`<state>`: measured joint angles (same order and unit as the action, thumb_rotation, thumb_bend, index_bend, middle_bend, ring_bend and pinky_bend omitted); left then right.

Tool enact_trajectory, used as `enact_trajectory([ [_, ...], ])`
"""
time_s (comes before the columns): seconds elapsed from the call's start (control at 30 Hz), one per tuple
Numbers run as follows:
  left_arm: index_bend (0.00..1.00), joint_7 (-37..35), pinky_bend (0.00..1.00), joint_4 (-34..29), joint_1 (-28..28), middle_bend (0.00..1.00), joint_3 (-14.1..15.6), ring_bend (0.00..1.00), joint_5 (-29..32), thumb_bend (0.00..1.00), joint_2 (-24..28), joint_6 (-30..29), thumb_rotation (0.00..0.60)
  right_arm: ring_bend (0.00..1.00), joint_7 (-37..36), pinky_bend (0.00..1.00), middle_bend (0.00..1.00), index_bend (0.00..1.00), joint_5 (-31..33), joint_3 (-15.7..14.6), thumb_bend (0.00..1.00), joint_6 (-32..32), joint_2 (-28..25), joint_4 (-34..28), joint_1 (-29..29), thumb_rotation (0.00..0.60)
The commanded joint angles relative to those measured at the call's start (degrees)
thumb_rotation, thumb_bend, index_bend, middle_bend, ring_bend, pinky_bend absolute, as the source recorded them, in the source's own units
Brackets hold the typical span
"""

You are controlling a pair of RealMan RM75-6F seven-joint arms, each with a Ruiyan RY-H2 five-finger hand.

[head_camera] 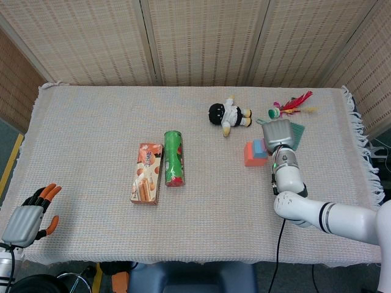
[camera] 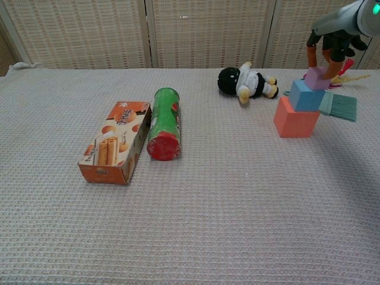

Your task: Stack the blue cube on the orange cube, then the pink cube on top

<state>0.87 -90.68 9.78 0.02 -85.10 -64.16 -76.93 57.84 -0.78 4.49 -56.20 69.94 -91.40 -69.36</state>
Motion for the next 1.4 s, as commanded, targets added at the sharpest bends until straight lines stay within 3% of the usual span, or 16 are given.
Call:
enact_trajectory([
  [0.03,0.09,0.02,0.24,0.05,0.04,0.04,-0.04,0.07,0.14,0.47,-0.03,0.12,0.6,0.69,-0.02,0.72,0.66,0.42,-0.38,-0.02,0.17,0.02,0.26,0.32,0.17,0.6],
  [0.2,0.09,0.0,0.24,0.1,0.1,0.04,-0.05,0.07,0.24,0.47,-0.08,0.29,0.6,0.7,-0.46,0.72,0.66,0.56,-1.19,0.24,0.17,-0.11,0.57,0.68,0.54,0.6],
  [0.3,0.09,-0.06,0.24,0.12,0.1,0.04,-0.04,0.07,0.19,0.47,-0.07,0.26,0.6,0.71,-0.59,0.72,0.66,0.59,-1.38,0.5,0.17,-0.21,0.71,0.81,0.63,0.6],
  [0.73,0.09,-0.52,0.24,0.21,0.14,0.04,-0.09,0.07,0.36,0.47,0.12,0.43,0.6,0.71,-1.99,0.72,0.66,0.59,-1.21,2.31,0.17,0.87,1.06,1.55,0.93,0.6],
  [1.4,0.09,-0.43,0.24,0.26,0.34,0.04,-0.02,0.07,0.45,0.47,0.04,0.89,0.6,0.71,-2.15,0.72,0.66,0.6,-0.47,2.36,0.17,1.86,0.01,1.19,1.08,0.6],
])
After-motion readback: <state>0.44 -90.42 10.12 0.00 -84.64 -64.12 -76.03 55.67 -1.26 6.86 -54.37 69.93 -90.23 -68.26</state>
